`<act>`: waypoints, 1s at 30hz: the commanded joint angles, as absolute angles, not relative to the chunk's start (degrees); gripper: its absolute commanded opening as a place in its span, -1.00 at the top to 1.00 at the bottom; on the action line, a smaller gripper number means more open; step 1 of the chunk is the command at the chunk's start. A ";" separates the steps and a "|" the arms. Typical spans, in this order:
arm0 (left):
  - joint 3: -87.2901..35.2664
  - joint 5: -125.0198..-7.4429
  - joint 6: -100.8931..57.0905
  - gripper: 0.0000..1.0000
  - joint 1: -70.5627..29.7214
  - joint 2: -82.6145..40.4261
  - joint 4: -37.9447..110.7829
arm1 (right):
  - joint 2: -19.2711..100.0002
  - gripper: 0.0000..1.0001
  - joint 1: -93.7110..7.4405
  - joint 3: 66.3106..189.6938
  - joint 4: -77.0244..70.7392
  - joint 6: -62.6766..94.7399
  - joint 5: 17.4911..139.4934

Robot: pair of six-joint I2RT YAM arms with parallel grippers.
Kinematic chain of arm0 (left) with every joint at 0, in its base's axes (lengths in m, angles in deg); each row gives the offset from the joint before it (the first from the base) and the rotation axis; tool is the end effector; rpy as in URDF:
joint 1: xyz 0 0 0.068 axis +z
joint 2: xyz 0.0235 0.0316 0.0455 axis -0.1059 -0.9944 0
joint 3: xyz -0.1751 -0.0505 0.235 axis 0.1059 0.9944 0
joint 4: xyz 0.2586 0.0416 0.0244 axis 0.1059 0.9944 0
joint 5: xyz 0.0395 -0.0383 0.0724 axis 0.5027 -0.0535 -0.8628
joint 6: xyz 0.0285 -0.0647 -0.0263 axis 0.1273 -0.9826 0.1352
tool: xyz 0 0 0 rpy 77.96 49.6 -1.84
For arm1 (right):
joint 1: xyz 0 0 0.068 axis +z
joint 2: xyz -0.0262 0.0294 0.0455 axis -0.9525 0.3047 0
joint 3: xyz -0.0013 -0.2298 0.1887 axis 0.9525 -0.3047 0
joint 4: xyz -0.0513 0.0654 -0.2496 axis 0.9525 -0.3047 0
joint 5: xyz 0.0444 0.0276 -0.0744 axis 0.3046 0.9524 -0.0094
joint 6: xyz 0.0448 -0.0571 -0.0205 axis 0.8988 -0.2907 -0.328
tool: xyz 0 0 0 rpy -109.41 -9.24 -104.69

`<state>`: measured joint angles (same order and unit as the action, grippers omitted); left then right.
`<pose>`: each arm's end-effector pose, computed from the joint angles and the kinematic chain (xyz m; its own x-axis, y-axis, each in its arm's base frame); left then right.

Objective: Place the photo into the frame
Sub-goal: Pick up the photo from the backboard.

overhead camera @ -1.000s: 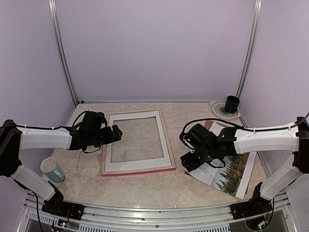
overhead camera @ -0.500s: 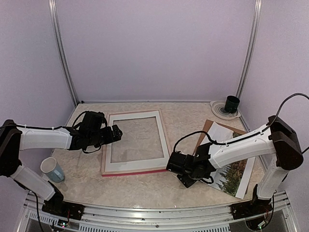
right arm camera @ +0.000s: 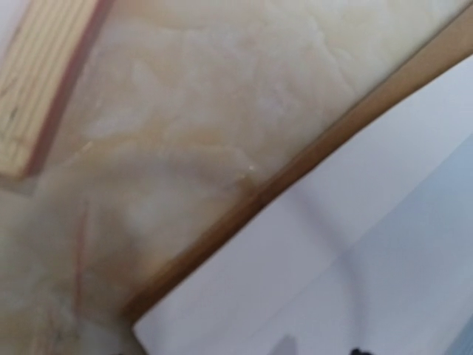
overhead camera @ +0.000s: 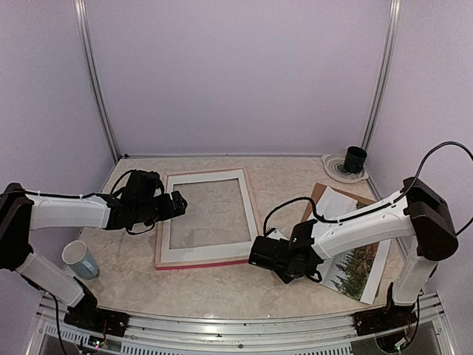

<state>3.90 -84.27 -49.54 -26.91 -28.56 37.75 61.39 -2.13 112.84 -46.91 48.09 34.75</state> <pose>0.2706 -0.1627 0.1980 -0.6864 -0.2972 -0.6637 -0.0088 0.9160 -0.4012 0.1418 0.2823 0.1522 -0.7321 -0.5338 -0.4232 -0.3680 0.8327 -0.4138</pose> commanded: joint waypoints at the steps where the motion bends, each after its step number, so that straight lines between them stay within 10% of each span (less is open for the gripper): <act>1: 4.48 -85.39 -49.76 -0.98 -27.23 -28.10 37.34 | 61.84 -0.29 -1.41 114.54 -47.10 48.64 32.33; 30: 4.85 -85.44 -49.83 -0.98 -27.23 -27.88 37.21 | 66.21 0.18 -1.42 115.77 -49.40 51.83 27.44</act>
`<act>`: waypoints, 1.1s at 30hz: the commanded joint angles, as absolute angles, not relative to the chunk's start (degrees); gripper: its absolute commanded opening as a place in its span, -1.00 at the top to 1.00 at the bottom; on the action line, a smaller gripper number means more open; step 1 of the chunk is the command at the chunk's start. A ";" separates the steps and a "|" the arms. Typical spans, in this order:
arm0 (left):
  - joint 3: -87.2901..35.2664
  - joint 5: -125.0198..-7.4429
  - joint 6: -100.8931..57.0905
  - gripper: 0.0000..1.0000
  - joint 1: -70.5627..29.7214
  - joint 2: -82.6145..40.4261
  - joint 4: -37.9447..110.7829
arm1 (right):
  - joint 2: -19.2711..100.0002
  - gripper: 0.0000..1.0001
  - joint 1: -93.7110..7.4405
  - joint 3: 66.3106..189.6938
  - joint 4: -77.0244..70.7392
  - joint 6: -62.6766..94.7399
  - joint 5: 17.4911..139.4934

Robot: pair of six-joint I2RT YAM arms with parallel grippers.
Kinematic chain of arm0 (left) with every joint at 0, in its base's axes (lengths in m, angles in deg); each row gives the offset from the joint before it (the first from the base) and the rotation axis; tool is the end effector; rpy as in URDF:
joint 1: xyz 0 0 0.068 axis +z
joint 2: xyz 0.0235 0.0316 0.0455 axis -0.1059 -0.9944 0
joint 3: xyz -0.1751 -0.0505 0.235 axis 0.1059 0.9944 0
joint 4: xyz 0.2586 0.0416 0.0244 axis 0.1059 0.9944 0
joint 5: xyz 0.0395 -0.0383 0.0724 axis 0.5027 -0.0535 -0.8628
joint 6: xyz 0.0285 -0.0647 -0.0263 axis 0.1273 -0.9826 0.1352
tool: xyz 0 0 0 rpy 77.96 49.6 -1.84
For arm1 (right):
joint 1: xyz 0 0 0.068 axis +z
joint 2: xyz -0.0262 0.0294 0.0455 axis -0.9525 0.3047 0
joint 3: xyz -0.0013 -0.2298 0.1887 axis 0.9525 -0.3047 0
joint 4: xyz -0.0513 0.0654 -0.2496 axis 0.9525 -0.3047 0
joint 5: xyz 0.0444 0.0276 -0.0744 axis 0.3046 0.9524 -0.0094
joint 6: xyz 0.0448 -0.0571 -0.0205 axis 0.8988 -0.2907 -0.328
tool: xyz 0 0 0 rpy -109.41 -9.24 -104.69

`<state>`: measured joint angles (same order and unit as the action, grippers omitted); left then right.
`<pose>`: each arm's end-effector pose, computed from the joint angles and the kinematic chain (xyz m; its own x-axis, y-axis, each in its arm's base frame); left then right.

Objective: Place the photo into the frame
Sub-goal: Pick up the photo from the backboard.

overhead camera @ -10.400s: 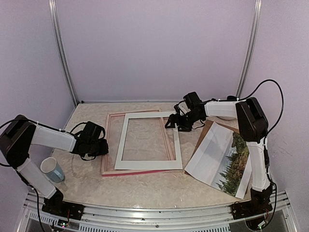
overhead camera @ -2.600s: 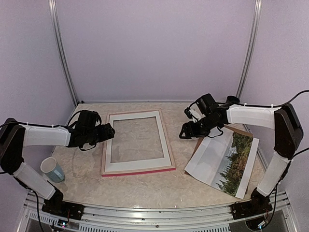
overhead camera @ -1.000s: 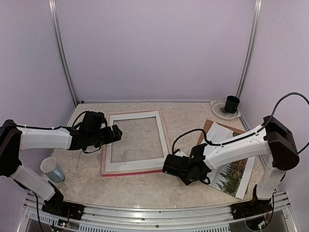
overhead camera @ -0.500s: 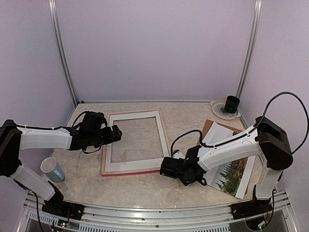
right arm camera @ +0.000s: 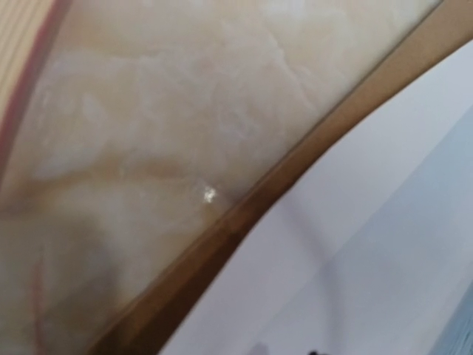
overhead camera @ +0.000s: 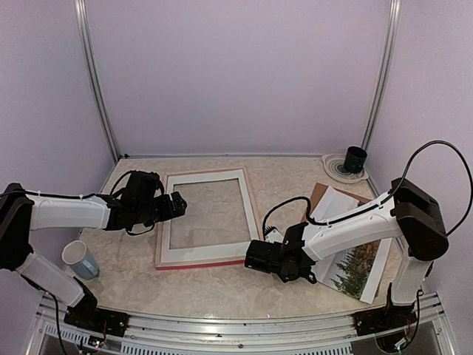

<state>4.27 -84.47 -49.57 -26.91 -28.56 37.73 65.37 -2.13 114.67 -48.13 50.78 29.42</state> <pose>0.2696 -0.1618 0.1959 -0.6882 -0.2961 -0.6623 -0.0131 0.9179 -0.3967 0.1487 0.2877 0.1424 -0.7205 -0.5300 -0.4472 -0.3003 0.8197 -0.4877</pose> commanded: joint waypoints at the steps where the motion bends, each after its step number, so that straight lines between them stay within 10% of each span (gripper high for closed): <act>1: 4.85 -85.47 -49.79 -0.98 -27.23 -27.87 37.25 | 66.63 0.21 -1.42 116.01 -49.61 52.02 27.33; 15: 4.67 -85.69 -49.78 -0.98 -27.23 -27.22 37.64 | 67.24 1.00 -0.22 119.37 -54.30 55.20 25.93; 33: 5.93 -85.31 -50.35 -0.98 -27.32 -26.63 36.45 | 52.30 1.00 -0.65 136.84 -53.99 45.89 25.60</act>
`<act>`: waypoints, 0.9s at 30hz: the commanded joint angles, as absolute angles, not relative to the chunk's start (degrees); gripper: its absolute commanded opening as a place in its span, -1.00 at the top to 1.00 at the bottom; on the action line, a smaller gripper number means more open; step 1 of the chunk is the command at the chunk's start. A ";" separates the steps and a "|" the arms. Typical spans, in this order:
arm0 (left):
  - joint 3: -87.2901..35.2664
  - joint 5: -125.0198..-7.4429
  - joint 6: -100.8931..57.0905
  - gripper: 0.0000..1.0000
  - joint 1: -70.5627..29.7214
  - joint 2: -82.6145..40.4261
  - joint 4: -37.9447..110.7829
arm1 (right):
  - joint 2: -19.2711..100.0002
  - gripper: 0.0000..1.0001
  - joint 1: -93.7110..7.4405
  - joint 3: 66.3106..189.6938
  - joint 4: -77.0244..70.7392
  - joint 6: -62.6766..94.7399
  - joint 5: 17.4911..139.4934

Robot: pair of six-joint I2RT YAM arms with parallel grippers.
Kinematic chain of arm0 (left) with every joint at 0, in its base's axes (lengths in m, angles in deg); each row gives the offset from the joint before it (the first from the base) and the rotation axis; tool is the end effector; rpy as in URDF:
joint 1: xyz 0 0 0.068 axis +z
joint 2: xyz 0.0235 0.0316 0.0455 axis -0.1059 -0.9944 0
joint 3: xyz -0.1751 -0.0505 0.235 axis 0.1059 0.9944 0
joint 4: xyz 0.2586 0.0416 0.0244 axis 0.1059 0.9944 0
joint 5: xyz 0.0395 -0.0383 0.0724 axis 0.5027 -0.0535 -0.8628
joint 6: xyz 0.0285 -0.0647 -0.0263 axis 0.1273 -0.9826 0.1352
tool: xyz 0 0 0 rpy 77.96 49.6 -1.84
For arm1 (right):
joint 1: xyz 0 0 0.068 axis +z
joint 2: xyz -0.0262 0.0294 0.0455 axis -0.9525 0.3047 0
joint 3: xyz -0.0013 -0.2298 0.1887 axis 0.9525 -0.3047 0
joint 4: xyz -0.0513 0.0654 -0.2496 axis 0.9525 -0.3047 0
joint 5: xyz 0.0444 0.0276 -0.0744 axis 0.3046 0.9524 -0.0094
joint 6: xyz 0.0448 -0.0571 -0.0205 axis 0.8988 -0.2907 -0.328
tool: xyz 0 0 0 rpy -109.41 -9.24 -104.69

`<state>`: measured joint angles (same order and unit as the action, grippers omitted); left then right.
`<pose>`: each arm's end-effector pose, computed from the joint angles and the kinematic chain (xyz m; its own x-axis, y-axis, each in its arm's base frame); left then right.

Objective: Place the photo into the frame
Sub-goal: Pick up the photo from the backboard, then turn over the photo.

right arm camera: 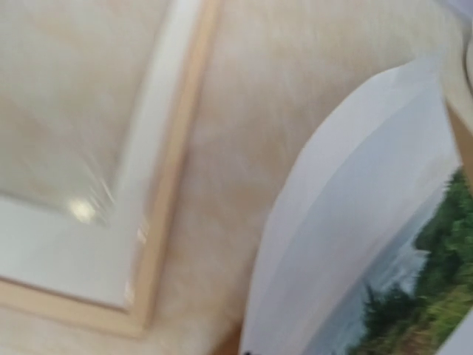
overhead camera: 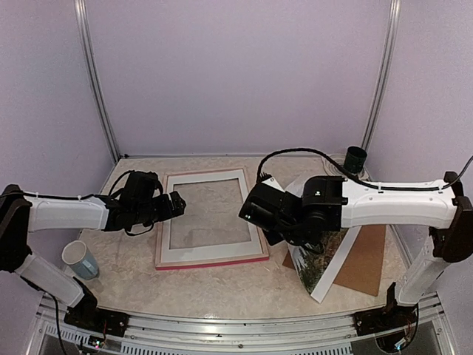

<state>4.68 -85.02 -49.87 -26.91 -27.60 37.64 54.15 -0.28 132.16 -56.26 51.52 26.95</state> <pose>0.2675 -0.1597 0.1987 -0.6775 -0.3065 -0.6686 -0.0184 0.9158 -0.4012 0.1476 0.3114 0.2838 -0.6223 -0.3451 -0.7026 -0.2553 0.9380 -0.2346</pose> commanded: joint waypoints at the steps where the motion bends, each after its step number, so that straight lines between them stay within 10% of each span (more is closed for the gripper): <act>1: 6.03 -85.23 -50.46 -0.98 -27.32 -26.63 36.30 | 52.09 1.00 -0.96 138.43 -52.75 44.09 25.84; 14: 7.25 -86.63 -50.75 -0.98 -27.41 -23.67 37.10 | 54.01 1.00 -6.07 165.99 -33.61 22.97 33.56; 27: 8.10 -86.43 -50.87 -0.98 -27.38 -23.31 36.31 | 30.06 1.00 -26.44 123.57 -25.26 46.28 34.39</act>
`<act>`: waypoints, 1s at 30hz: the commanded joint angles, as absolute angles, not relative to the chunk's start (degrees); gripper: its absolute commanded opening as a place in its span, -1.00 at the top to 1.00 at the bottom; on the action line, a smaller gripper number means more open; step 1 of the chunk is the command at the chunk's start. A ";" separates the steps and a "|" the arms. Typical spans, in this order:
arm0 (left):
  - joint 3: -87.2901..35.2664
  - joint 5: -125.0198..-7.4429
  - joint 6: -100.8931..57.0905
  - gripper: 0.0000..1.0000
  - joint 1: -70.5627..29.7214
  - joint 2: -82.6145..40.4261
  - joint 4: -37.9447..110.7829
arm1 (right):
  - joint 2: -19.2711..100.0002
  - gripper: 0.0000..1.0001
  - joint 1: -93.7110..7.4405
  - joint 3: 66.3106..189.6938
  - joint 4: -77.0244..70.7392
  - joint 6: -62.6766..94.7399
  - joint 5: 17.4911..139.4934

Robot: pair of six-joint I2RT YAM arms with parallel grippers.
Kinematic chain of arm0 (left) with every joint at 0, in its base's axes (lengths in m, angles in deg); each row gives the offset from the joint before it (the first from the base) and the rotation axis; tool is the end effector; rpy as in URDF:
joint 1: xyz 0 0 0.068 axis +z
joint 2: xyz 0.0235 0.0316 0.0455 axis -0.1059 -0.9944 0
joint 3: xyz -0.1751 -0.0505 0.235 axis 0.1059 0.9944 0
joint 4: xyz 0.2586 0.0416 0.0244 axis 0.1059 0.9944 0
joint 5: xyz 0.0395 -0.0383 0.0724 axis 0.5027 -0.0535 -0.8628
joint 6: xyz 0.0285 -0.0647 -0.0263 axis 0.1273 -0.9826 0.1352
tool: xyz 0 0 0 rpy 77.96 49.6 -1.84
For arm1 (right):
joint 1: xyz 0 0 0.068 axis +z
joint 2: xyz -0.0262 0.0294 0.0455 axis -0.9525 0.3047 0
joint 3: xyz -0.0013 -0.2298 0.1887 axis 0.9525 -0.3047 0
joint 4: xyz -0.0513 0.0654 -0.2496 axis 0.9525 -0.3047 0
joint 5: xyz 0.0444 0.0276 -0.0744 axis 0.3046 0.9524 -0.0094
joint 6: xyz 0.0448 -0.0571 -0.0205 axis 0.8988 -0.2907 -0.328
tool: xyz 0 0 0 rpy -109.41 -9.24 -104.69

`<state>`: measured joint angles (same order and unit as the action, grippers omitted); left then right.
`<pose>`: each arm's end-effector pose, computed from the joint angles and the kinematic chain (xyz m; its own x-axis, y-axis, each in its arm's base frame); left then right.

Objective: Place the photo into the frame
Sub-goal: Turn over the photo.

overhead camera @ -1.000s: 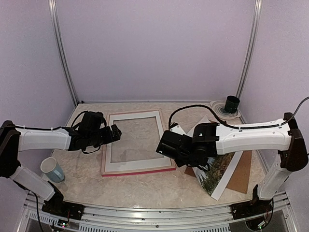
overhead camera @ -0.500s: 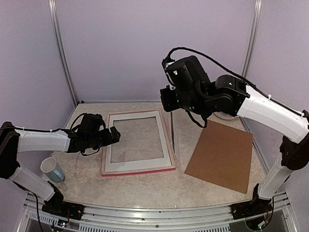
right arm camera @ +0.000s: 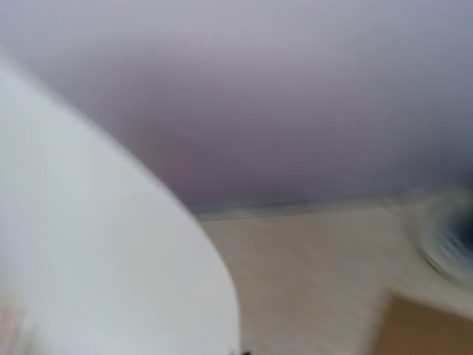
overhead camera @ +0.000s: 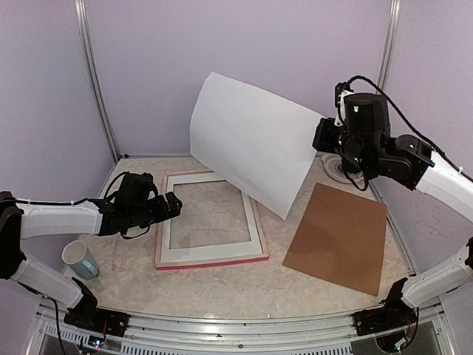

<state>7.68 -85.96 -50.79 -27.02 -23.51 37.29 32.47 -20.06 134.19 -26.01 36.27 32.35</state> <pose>0.2542 -0.1506 0.2022 -0.6557 -0.3318 -0.6782 -0.0281 0.9083 -0.4173 0.2095 0.2056 0.4551 -0.2532 0.2543 -0.9334 -0.1509 0.9426 0.2978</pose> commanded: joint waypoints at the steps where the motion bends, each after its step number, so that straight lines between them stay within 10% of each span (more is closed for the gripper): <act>1: 8.17 -86.29 -50.92 -0.98 -27.40 -23.44 36.18 | 29.25 1.00 -28.46 120.39 -24.94 47.46 35.59; 30: 8.37 -85.61 -51.24 -0.98 -28.11 -24.55 35.94 | 26.48 0.98 -38.73 93.73 -15.74 56.87 52.04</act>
